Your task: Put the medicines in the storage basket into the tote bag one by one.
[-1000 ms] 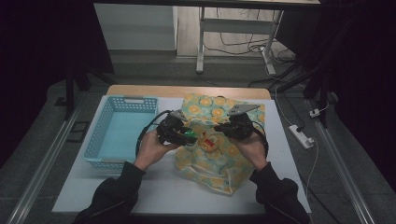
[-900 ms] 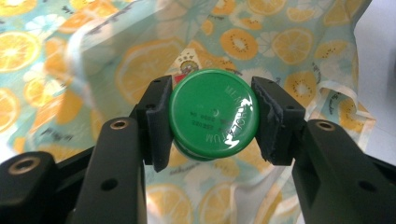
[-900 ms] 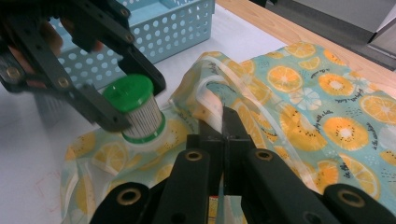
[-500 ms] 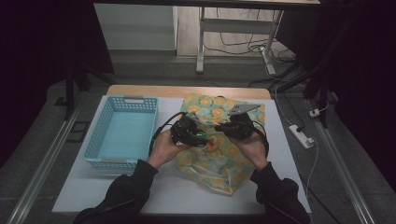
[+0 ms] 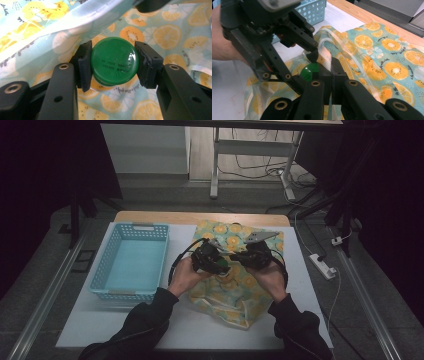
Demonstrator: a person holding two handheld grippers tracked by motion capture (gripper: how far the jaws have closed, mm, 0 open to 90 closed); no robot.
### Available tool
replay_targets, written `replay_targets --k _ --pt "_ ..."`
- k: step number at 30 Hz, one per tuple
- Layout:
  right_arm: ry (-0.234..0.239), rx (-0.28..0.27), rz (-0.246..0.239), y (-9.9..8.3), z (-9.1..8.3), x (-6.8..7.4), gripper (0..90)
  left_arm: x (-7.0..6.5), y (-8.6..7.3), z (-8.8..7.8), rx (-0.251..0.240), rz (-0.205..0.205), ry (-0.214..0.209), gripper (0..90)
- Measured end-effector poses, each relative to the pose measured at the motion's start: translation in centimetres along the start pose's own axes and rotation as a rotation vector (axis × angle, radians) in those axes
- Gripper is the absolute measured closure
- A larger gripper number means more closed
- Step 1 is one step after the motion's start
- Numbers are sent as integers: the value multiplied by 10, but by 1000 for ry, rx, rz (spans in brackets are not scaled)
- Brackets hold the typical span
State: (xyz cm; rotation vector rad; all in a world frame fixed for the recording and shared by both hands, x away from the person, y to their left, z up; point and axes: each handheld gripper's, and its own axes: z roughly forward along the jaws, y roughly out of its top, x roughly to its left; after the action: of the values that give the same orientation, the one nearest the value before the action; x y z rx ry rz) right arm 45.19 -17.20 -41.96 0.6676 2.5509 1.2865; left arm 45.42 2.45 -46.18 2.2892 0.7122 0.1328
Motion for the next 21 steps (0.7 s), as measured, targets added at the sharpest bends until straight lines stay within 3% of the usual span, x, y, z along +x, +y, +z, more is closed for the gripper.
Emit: replay_targets --k 21 --pt "-4 1 2 -1 -1 -2 891 6 3 23 6 -14 30 515"
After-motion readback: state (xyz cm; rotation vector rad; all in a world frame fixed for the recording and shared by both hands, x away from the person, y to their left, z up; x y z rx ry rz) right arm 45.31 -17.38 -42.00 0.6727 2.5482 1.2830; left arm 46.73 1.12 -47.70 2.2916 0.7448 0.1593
